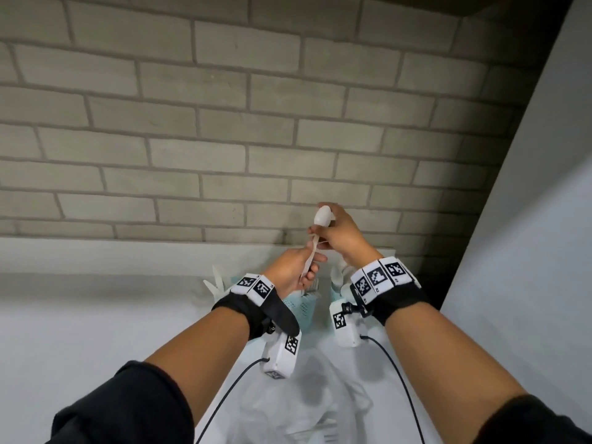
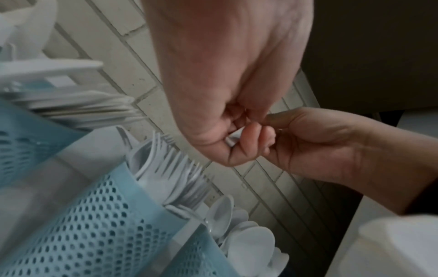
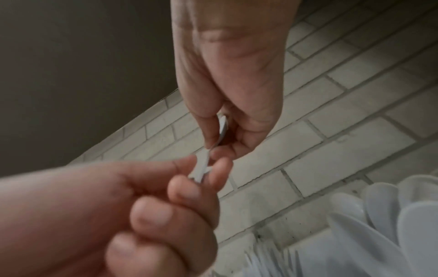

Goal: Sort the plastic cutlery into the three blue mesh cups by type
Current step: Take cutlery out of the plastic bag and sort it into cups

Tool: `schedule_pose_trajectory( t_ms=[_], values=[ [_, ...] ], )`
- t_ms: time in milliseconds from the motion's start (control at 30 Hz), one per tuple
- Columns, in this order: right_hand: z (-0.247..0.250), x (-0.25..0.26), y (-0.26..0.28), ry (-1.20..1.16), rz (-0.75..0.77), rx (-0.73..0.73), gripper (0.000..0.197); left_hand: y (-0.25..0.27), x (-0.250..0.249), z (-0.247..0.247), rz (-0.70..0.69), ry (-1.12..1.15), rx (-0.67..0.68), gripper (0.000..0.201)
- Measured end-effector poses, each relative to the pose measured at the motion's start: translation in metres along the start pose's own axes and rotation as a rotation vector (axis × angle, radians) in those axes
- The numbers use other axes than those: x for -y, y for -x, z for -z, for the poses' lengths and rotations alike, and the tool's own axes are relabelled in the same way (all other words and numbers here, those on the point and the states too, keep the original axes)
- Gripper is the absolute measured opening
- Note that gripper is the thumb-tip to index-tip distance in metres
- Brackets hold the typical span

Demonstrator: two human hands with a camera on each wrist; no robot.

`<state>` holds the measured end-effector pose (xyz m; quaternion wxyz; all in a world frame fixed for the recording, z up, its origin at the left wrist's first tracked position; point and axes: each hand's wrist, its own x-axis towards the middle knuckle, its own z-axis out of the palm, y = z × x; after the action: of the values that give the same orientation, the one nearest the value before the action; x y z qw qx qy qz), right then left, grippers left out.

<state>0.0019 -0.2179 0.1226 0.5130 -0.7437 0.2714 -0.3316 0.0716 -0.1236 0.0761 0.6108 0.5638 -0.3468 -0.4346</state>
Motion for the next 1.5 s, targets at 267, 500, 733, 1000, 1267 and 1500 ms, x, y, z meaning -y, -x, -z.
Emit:
schedule_pose_trajectory(
  t_ms=[267, 500, 733, 1000, 1267, 1500],
  values=[
    [0.041, -0.003, -0.003, 0.187, 0.119, -0.411, 0.037, 0.0, 0.011, -0.017, 0.123, -0.019, -0.009, 0.034],
    [0.041, -0.031, 0.019, 0.563, 0.308, -0.513, 0.033, 0.016, 0.025, -0.025, 0.611, -0.776, 0.443, 0.031],
    [0.04, -0.078, 0.035, 1.062, 0.088, -0.151, 0.034, 0.044, 0.05, -0.026, 0.481, -1.428, 0.529, 0.026],
    [0.027, -0.051, 0.067, 0.701, 0.206, -0.198, 0.022, 0.063, 0.045, -0.011, 0.512, -1.362, 0.517, 0.024],
    [-0.002, -0.022, 0.131, 1.096, -0.226, 1.013, 0.023, 0.087, 0.077, -0.029, 0.513, -1.527, 0.605, 0.044],
    [-0.007, -0.05, 0.15, 1.076, -0.3, 0.987, 0.039, 0.097, 0.099, -0.022, 0.394, -1.565, 0.511, 0.048]
  ],
)
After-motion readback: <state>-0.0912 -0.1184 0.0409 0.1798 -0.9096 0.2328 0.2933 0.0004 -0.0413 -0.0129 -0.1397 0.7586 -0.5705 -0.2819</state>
